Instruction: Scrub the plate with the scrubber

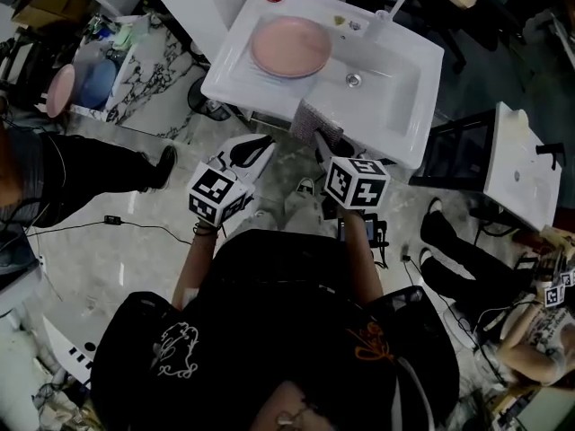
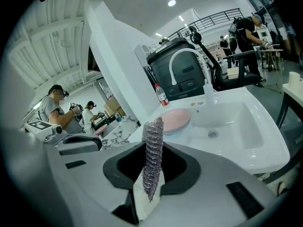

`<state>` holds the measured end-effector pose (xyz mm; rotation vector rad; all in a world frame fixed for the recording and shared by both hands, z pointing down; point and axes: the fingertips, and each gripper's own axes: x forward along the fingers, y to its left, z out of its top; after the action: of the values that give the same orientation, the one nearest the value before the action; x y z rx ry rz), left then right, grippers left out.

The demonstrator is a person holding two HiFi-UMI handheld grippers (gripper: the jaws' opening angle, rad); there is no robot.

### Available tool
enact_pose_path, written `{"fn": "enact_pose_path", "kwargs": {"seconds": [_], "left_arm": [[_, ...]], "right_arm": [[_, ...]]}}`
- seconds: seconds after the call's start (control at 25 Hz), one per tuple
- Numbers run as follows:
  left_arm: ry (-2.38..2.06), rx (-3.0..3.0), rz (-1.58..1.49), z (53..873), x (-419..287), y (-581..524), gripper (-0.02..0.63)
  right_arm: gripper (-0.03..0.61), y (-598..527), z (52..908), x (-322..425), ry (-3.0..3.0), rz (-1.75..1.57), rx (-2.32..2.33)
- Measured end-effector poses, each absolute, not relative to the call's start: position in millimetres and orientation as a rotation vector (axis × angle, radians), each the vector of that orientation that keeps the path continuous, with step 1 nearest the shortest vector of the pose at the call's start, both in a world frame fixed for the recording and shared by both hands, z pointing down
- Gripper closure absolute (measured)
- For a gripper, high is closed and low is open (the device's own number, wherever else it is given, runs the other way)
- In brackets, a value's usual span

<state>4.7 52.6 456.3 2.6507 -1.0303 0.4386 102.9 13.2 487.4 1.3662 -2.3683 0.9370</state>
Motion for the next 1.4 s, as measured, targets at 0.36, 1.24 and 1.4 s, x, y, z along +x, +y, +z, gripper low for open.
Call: {"fn": "enact_pose_path", "kwargs": {"seconds": [0.36,1.24,1.4], "left_arm": [[-0.959,2.694,0.44,454.5,-24.0,116.6,0.572],[-0.835,2.812,0.413,460.2,-45.8,191.6,0.572],[-0.816,2.821,0.424,453.8,-43.1,195.2,0.572]], "right_arm": [[0.499,81.6,476.4,69.0,-2.324,0.838,1.444],[0.499,168.1,477.2,35.3,-2.281,0.712,1.532],[0.499,171.6,472.2,36.0,-2.273,0.713,1.538]]}}
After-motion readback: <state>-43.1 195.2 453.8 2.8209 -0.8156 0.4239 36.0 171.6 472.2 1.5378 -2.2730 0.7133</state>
